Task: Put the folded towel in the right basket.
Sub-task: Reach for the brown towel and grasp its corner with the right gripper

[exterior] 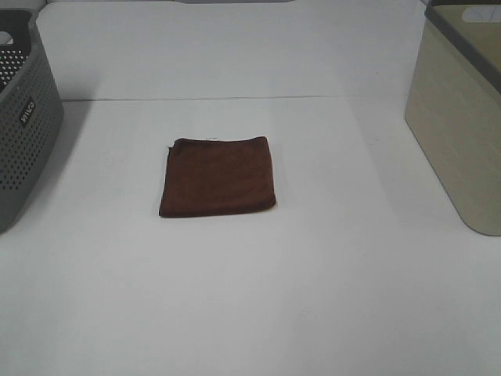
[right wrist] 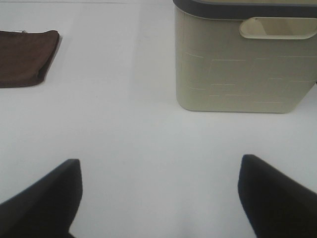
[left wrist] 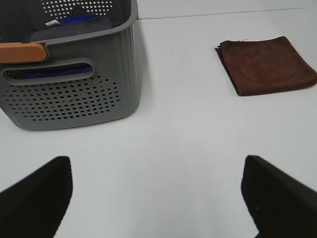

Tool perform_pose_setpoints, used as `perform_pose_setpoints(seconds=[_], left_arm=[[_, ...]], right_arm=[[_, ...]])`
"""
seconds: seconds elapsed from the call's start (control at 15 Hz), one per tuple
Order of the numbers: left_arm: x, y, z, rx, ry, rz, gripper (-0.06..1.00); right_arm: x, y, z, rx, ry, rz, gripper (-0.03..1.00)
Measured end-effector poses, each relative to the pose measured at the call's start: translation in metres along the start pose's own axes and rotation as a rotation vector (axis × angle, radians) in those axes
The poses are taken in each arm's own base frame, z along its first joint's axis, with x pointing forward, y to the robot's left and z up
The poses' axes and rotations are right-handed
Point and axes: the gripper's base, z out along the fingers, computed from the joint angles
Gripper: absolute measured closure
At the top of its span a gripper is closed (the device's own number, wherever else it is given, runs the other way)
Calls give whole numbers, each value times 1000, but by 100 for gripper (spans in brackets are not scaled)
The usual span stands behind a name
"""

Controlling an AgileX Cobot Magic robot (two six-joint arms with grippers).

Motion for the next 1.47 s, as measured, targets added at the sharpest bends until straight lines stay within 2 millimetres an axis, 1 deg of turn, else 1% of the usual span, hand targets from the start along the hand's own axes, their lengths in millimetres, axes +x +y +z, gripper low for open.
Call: perform_pose_setpoints(seconds=[1.27,1.33,1.47], left_arm=[[0,0,0,0,0,0,7],[0,0,0,0,0,0,7],[0,0,0,0,0,0,7]], right_arm=[[0,0,0,0,-1,0,17],[-2,0,-1,1,-12,0,17],[-19,-2,-1,2,-16,1,18]])
